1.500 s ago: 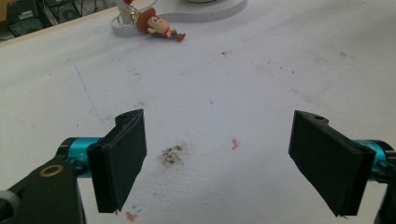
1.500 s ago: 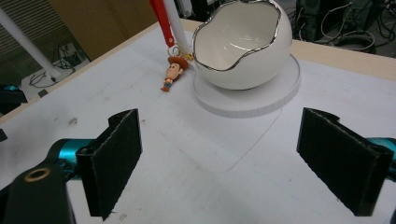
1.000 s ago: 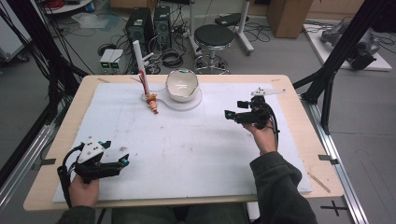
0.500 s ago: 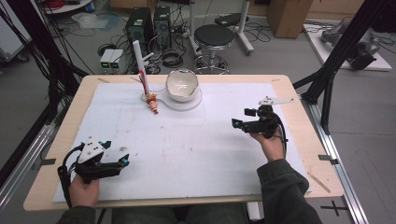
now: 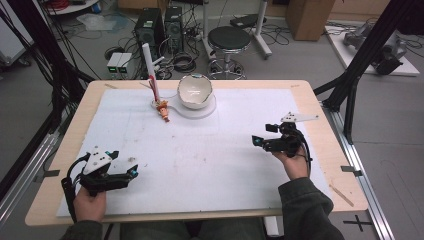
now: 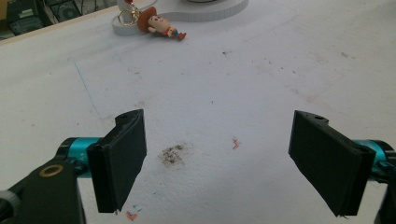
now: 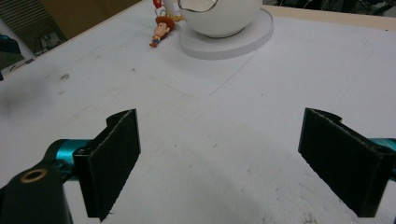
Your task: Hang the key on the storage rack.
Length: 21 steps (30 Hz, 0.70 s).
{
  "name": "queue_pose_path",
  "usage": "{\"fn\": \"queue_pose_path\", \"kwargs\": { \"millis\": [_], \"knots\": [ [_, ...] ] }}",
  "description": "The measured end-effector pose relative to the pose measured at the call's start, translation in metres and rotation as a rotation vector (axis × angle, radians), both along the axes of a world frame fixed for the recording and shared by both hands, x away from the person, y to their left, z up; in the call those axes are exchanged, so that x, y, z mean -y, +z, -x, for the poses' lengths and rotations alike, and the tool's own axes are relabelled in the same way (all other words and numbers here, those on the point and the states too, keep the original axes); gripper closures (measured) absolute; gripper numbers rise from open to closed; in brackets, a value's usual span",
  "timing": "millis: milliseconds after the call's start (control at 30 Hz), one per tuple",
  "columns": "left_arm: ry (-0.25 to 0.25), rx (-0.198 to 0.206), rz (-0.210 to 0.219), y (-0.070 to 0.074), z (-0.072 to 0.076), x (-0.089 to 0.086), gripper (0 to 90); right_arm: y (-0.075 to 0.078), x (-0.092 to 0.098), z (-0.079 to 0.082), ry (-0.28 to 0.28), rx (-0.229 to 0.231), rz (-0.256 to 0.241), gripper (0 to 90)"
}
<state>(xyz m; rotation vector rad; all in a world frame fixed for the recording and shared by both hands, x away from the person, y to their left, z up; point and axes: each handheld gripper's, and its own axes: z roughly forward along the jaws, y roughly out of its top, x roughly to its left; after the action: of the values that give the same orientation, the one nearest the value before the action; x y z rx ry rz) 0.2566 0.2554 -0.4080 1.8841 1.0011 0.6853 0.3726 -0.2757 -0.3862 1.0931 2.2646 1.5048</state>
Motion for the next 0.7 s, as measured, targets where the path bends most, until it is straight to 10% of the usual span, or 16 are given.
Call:
{"fn": "queue_pose_path", "kwargs": {
  "millis": [700],
  "knots": [
    [0.003, -0.003, 0.002, 0.000, 0.000, 0.000, 19.6, -0.011, 0.015, 0.030, -0.010, 0.018, 0.020, 12.0]
  ]
}}
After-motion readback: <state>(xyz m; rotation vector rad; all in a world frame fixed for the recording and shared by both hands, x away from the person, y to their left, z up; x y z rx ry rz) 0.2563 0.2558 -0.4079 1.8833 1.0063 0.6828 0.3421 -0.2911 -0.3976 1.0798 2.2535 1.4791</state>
